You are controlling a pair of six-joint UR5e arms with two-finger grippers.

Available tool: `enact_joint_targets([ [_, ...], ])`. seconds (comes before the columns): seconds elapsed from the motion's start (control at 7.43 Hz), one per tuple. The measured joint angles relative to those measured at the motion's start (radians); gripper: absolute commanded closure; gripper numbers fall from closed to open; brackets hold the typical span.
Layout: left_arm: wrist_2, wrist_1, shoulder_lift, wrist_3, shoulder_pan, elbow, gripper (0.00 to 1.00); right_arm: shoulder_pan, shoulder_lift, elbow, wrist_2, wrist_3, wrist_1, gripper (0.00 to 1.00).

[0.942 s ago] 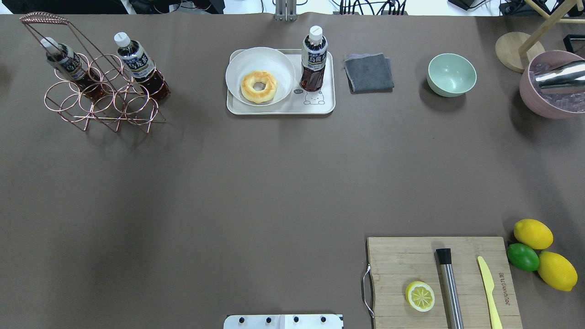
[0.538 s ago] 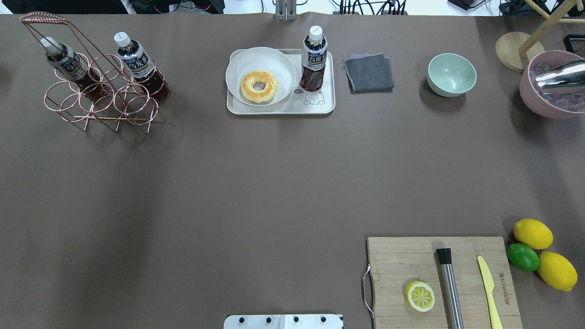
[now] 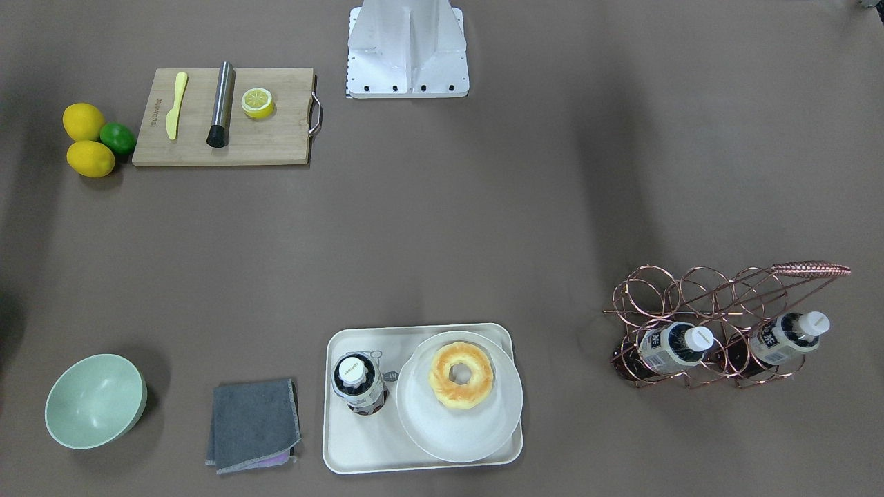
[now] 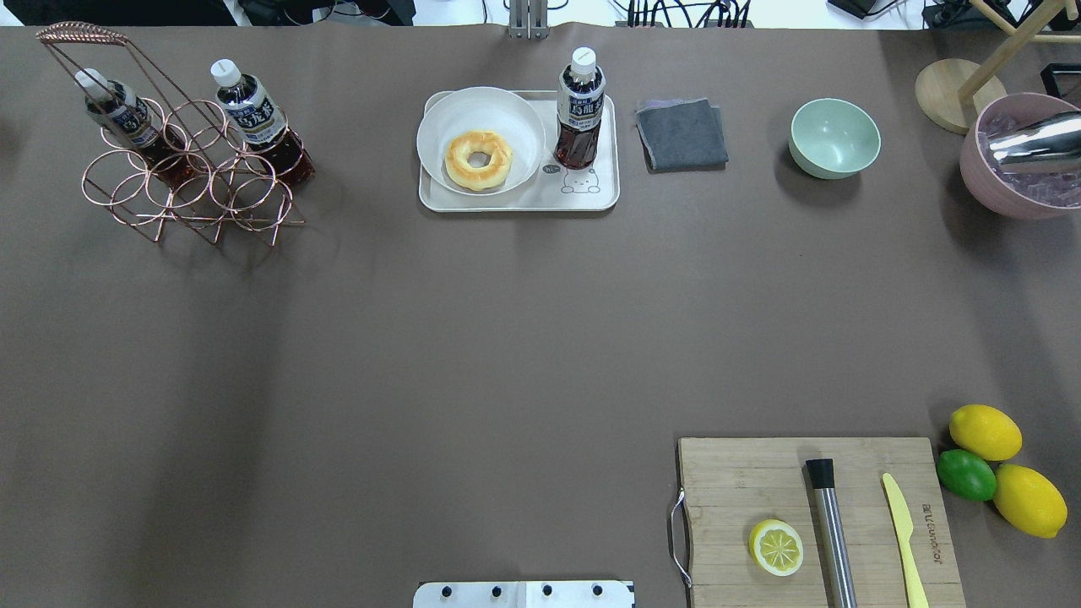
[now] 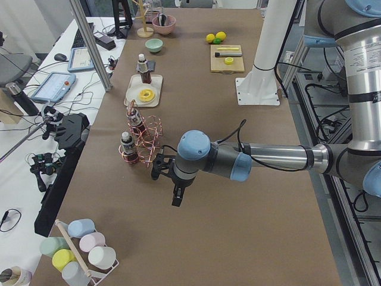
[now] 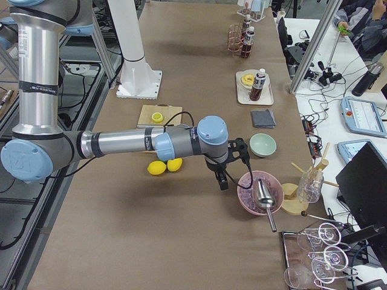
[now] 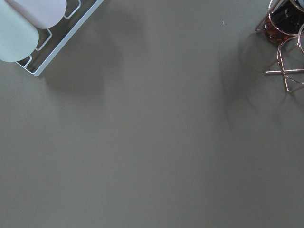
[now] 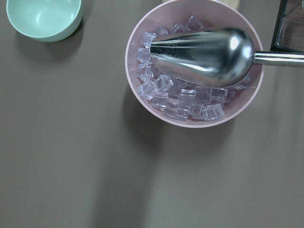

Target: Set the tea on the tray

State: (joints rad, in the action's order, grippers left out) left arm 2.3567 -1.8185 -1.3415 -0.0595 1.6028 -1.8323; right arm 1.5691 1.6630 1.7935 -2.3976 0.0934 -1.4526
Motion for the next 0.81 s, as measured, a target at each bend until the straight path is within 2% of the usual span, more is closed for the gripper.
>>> enact_joint_targets([
  [0.81, -0.002, -0.003, -0.025, -0.004, 0.001, 0.001, 0.03, 0.000, 0.007, 0.001, -0.004, 0.002, 0.002, 0.00],
])
